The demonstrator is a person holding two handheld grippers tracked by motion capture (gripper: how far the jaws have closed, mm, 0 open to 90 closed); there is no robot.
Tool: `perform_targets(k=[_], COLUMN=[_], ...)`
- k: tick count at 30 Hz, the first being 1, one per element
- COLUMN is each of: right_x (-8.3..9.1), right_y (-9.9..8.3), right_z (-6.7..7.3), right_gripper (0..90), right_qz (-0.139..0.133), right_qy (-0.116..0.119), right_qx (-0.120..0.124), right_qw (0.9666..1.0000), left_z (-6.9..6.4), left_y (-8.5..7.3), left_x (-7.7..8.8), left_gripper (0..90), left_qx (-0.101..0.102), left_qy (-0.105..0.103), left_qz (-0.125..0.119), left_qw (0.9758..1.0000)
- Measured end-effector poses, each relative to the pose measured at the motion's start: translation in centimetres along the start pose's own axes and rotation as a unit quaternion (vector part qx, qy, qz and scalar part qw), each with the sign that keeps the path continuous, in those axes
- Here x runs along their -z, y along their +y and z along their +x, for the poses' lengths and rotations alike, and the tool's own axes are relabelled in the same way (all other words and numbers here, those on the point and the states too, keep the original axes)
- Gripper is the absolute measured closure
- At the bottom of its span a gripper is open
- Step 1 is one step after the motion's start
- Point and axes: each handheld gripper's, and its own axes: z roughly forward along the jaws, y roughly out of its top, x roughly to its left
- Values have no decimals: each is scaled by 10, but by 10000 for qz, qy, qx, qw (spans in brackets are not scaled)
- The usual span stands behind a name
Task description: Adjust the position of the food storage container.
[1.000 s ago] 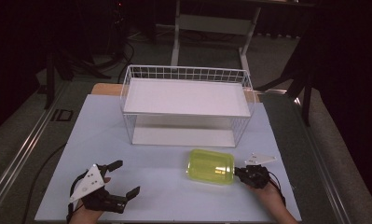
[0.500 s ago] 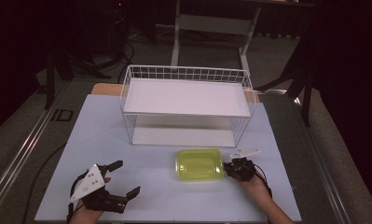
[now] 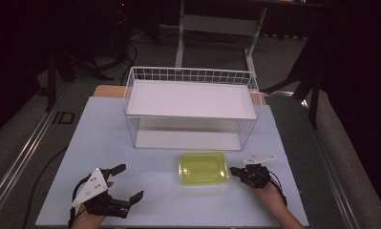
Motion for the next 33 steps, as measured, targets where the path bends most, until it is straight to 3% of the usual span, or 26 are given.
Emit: perform_targets(k=[10,33], right_x=[1,-39], right_y=[5,31], right_z=[19,43], right_gripper=[900,900], right_qz=[-9,116], right_qy=[311,538], right_qx=[88,370], right_qw=[9995,9978], left_z=[0,0], left_y=[-1,-2], left_x=[-1,-1], left_gripper=[10,10], left_qx=[3,36], left_qy=[-4,-95], left_qz=[49,80], left_qw=[10000,9999])
